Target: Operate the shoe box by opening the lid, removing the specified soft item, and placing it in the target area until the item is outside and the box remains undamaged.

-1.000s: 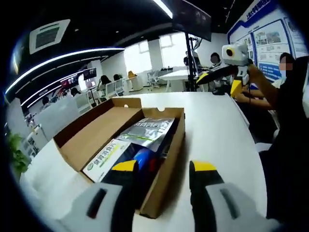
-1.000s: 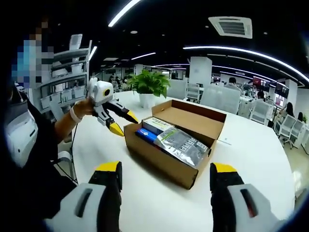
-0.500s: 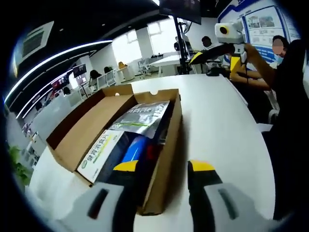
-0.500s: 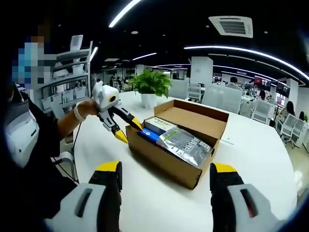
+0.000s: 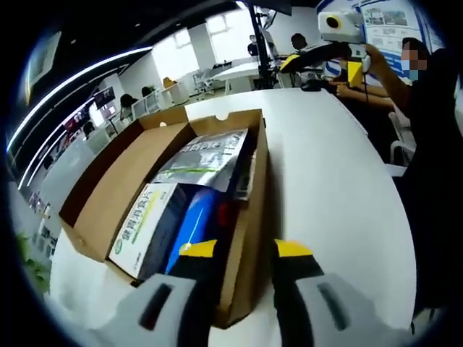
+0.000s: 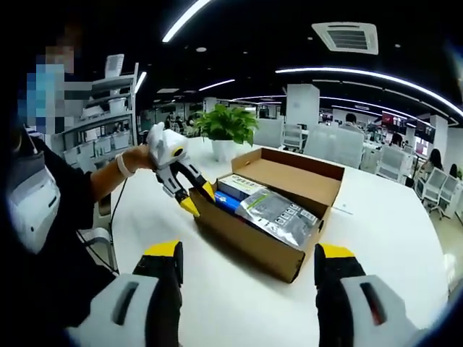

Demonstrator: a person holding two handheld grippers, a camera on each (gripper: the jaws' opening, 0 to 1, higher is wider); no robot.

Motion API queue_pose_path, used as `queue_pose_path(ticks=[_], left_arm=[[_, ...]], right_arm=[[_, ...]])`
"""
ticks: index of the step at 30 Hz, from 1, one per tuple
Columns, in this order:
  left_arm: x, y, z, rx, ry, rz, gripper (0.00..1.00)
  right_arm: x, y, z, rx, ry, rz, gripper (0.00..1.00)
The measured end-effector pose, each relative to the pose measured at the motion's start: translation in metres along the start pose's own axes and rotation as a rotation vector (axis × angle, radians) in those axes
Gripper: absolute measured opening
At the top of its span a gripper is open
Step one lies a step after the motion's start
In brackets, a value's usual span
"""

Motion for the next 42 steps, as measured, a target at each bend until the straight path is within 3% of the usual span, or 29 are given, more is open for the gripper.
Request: queue_pose_path(ticks=[11, 14, 33, 42], left_arm=[[0.000, -0.004, -0.003, -0.046, -0.030, -0.013, 0.19], [0.001, -0.005, -0.004, -0.055, -0.042, -0.018, 0.12], [0.005, -0.005, -0.006, -0.089, -0.066, -0.038, 0.05], [0.008, -0.004, -0.007, -0.097, -0.089, -0.048, 0.03]], right_arm=[[0.003, -0.003, -0.005, 0.000, 0.006, -0.011, 0.76], [0.003, -0.002, -0.005, 0.006, 0.008, -0.014, 0.76], [0.008, -0.003, -0.002, 0.019, -0.027, -0.009, 0.75], [0.010, 0.021, -0.010, 0.069, -0.062, -0.003, 0.72]])
Point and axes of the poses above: the point that each gripper's makers call its tool centre point, and the gripper's own axes: z roughly backward along the fingers, x roughly to its right, y roughly out of its top, the point moved 3 cm from there along z, roughly backward along the fingers, and after that the axes turned 14 degrees about -y, right-handed, at the moved point
